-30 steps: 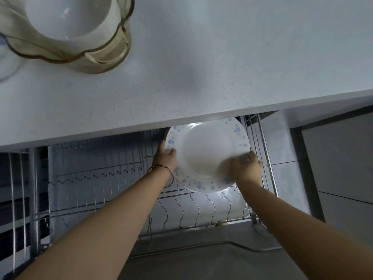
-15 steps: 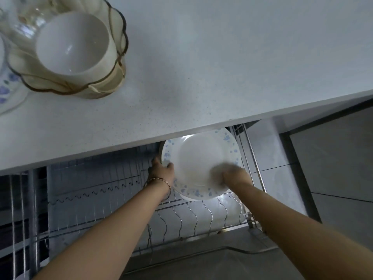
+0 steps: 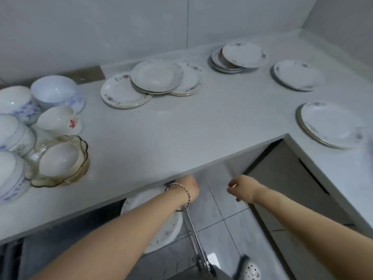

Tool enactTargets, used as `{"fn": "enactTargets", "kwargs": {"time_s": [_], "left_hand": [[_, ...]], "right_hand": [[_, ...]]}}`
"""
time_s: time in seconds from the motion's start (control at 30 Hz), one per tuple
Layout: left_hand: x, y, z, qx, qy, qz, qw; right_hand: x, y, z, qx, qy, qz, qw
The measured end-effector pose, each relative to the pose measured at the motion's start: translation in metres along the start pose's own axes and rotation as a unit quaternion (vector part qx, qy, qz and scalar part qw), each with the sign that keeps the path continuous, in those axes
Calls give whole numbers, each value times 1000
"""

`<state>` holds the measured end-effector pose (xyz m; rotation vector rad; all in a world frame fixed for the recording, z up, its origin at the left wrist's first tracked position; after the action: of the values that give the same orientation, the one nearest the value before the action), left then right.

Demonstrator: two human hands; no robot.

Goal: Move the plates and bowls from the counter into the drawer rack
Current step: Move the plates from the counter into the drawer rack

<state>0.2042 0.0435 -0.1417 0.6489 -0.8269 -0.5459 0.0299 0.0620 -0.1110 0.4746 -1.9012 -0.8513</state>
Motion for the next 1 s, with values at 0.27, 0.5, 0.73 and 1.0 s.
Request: {"fn": "enactTargets", "kwargs": {"time_s": [0.27,0.5,0.73,1.0], "left_hand": [[-45,-22,212,-68,36,53,996],[-81,-56,324,-82,5,37,996],[-95,-132,382,-30,32,2,999],[-91,-231,445,16,-29,-62,998]], "right_hand": [[165,24,160,-13,-40,179,983],[241,-4,266,-102,-138,233,957],[272,-58,327,-208,-240,247,915],[309,-120,379,-311,-322,170,878]]}}
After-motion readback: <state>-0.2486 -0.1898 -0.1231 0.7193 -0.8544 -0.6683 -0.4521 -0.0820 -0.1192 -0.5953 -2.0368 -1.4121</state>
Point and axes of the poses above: each hand's wrist, its own y-axis away from the middle knuckle, its own x-axis out of the back of the hand, z = x × y, the point moved 2 cm from there along -y, towards the middle knuckle, and after that the axes turned 3 degrees about -z, right-handed, at the moved point
